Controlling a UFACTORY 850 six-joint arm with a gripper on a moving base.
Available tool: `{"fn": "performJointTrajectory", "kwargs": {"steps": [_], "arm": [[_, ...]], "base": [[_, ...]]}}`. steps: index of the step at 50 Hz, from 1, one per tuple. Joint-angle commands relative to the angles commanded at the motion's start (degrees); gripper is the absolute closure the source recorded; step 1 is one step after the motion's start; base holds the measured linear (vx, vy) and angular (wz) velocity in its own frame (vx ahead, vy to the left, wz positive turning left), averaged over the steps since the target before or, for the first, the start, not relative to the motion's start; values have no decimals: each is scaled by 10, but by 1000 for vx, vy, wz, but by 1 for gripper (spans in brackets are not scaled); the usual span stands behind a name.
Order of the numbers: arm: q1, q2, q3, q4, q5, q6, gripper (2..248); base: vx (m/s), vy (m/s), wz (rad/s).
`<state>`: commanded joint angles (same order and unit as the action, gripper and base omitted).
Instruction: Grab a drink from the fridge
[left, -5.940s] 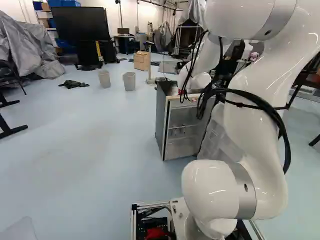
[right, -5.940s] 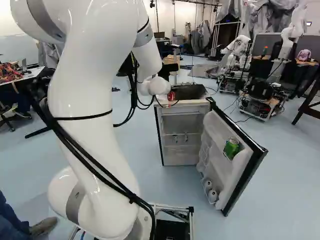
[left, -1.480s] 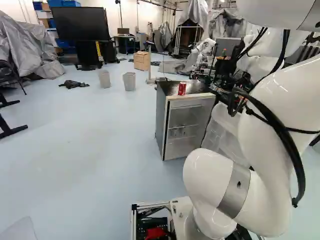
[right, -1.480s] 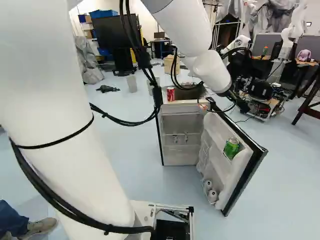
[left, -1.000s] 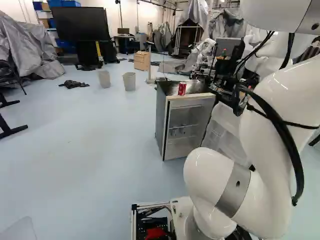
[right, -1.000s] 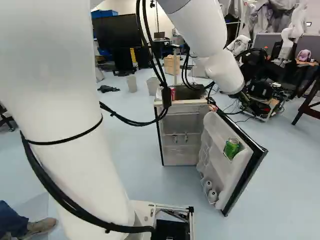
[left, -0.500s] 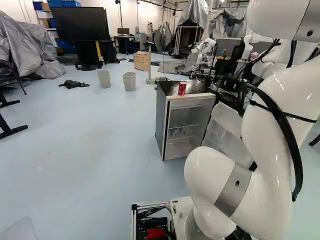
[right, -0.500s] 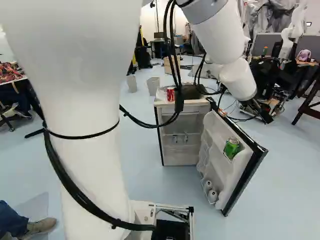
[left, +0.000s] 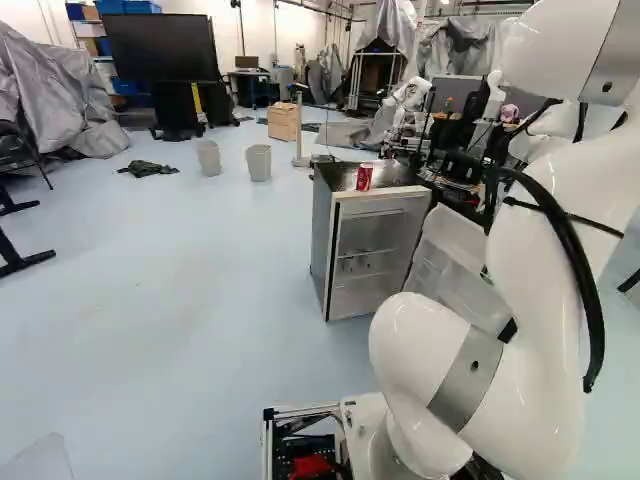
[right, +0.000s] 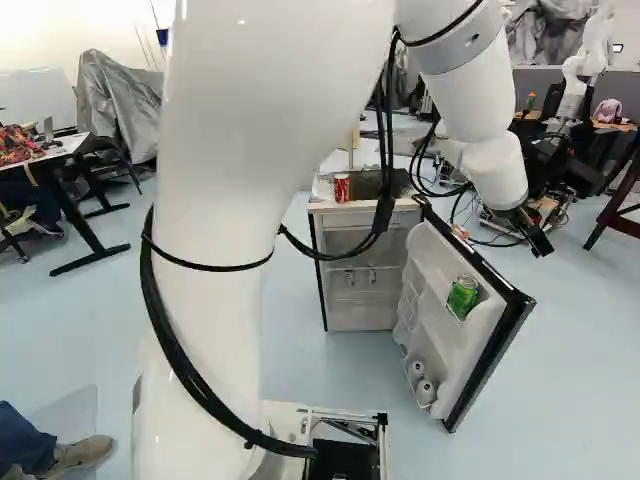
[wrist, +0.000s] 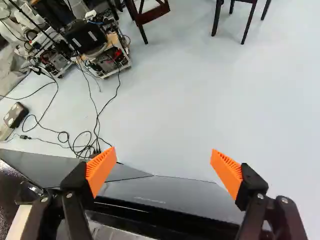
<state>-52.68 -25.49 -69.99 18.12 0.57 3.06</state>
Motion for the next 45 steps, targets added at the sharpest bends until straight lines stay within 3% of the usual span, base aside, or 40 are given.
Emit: {"fn": "performJointTrajectory", "kwargs": {"steps": [26,45], "arm": [[-3,-67,-87,0,-61,0,3],[-6,-79,-104,0,-116,0,3]], "base": [[0,0,0],[0,0,0]]}}
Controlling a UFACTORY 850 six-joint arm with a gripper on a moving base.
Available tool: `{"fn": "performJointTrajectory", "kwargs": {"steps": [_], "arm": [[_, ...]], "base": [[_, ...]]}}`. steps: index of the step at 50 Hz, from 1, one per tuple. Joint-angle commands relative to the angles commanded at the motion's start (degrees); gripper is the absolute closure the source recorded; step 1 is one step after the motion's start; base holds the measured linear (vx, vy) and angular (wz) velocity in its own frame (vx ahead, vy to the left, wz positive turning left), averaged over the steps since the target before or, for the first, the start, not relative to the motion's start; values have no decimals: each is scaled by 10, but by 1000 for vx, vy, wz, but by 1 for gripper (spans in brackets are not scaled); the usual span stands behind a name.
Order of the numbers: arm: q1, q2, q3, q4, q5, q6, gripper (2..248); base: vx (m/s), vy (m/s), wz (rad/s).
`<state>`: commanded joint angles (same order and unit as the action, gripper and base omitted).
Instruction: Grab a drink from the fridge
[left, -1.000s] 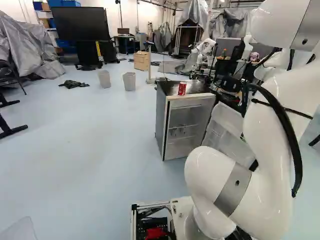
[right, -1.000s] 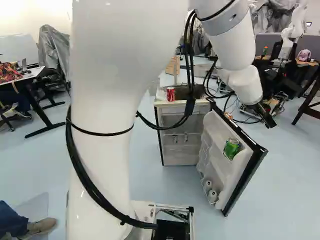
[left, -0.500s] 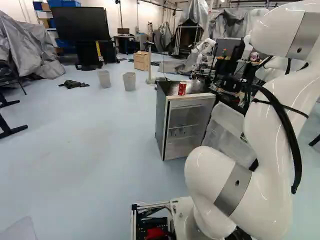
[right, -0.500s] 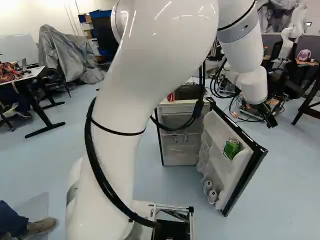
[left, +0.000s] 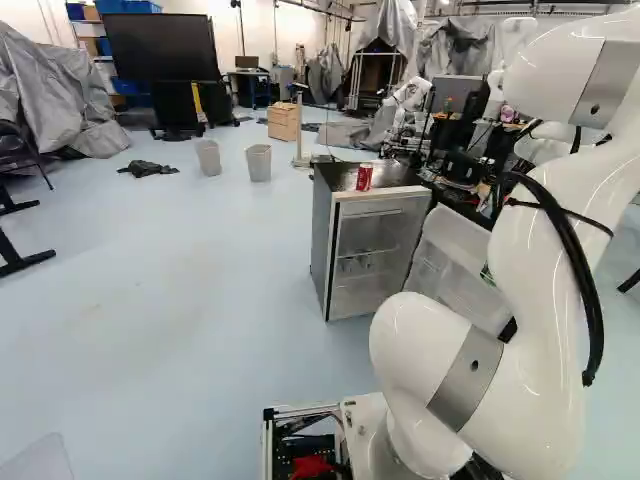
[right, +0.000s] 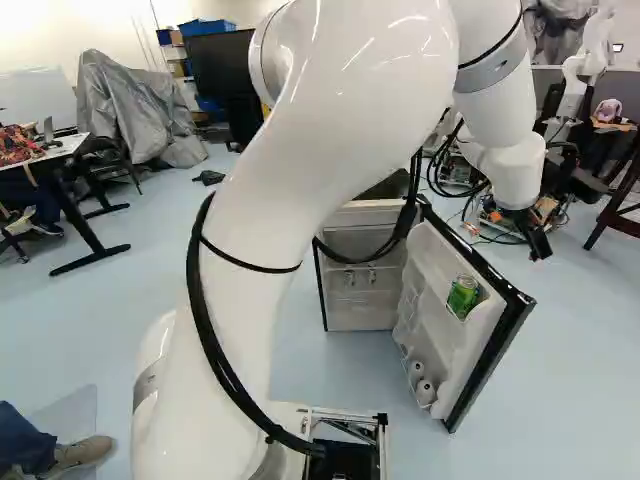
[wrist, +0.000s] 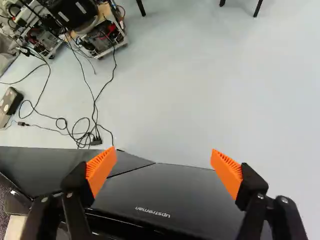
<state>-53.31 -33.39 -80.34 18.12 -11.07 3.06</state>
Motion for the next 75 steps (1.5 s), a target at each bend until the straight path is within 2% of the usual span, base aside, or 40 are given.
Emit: {"fn": "performJointTrajectory", "kwargs": {"steps": [37,75], "arm": [[-4,9,12,0,-108,0,3],[-5,47,66,0,-177,0,3]], "base": [[0,0,0],[0,0,0]]}}
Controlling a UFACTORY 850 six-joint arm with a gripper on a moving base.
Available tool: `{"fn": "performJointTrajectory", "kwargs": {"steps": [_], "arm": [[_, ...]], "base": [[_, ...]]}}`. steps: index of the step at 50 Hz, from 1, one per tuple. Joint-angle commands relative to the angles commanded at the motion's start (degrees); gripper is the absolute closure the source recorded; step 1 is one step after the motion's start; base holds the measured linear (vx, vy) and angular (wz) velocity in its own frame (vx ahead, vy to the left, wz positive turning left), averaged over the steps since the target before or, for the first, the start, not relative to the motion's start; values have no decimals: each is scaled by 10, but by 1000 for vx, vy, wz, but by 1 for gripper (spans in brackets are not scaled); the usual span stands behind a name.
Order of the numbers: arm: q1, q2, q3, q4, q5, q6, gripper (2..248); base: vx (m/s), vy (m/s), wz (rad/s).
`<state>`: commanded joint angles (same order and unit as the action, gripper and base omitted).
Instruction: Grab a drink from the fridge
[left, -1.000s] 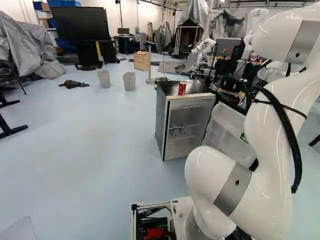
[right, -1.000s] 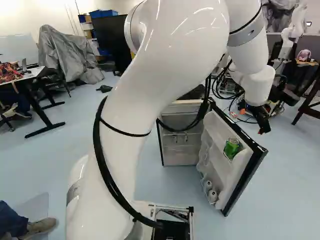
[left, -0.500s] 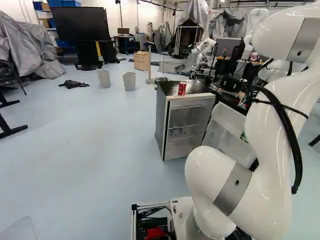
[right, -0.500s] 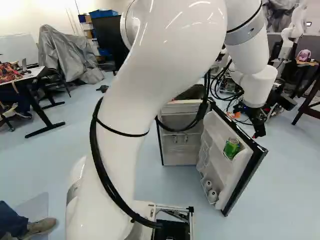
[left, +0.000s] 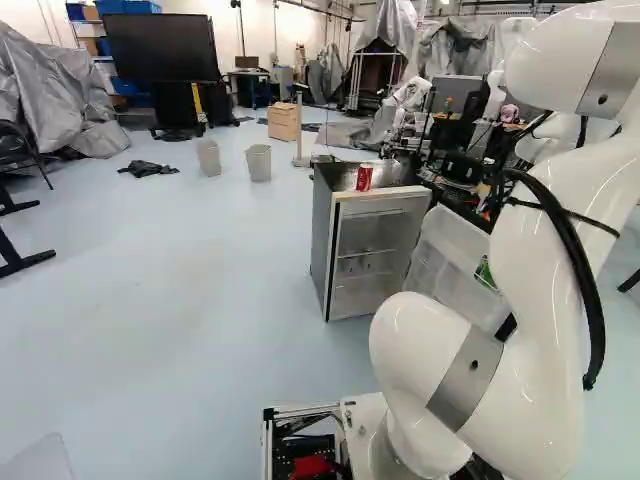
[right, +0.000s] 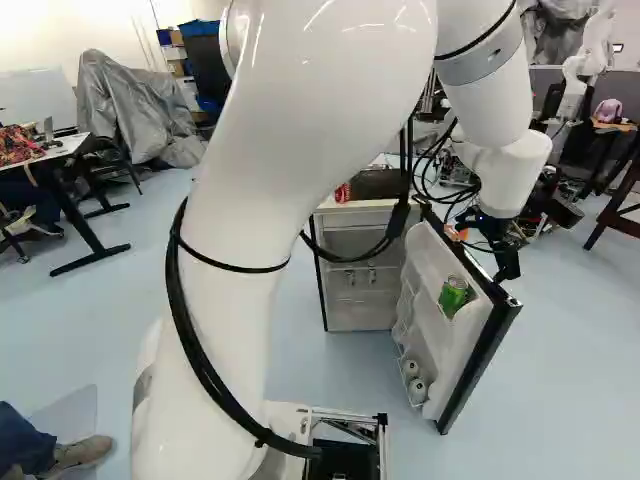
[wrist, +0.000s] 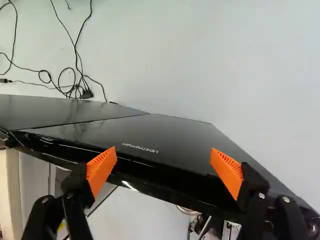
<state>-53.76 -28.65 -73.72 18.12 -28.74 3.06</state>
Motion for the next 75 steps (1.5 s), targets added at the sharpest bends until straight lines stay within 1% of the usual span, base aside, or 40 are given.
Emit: {"fn": "performJointTrajectory", "kwargs": {"steps": [44,55,75], "arm": [[20,56,78,0,-67,0,3],[29,73,101,0,-72,0,3],[51,109,149,-1,-72,0,3]], "base": [[0,0,0],[0,0,0],[0,0,0]]}}
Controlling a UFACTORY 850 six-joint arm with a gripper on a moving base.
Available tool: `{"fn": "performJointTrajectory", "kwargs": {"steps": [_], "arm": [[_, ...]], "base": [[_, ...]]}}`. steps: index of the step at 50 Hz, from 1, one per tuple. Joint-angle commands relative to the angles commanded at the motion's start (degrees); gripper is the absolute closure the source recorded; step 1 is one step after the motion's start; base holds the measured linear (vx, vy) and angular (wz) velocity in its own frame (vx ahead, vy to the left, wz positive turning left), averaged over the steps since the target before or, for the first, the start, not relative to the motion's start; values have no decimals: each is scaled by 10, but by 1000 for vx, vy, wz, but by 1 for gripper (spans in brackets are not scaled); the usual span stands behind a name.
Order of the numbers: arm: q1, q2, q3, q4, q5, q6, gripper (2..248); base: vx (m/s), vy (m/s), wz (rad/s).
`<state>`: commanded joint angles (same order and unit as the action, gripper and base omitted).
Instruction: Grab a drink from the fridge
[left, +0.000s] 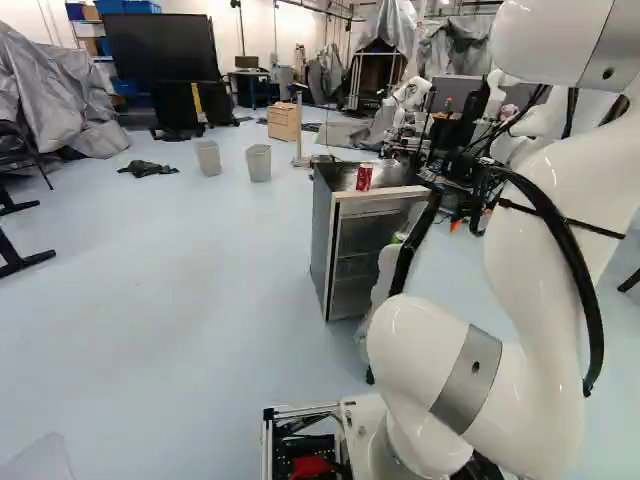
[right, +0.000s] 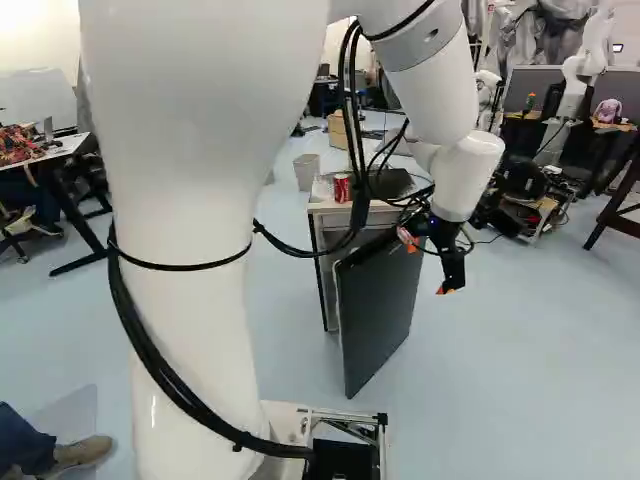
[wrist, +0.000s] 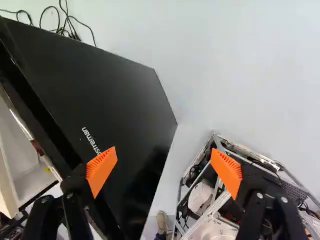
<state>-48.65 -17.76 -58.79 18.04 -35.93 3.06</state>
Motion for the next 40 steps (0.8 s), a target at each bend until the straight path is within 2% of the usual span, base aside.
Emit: {"fn": "performJointTrajectory", "kwargs": {"steps": [10,20,40], "arm": [[11,3,20,-8,0,0,3],[22,1,39,-31,0,0,3],[47,-12,73,-110,27,0,3]], "base": [[0,0,0],[0,0,0],[0,0,0]]}}
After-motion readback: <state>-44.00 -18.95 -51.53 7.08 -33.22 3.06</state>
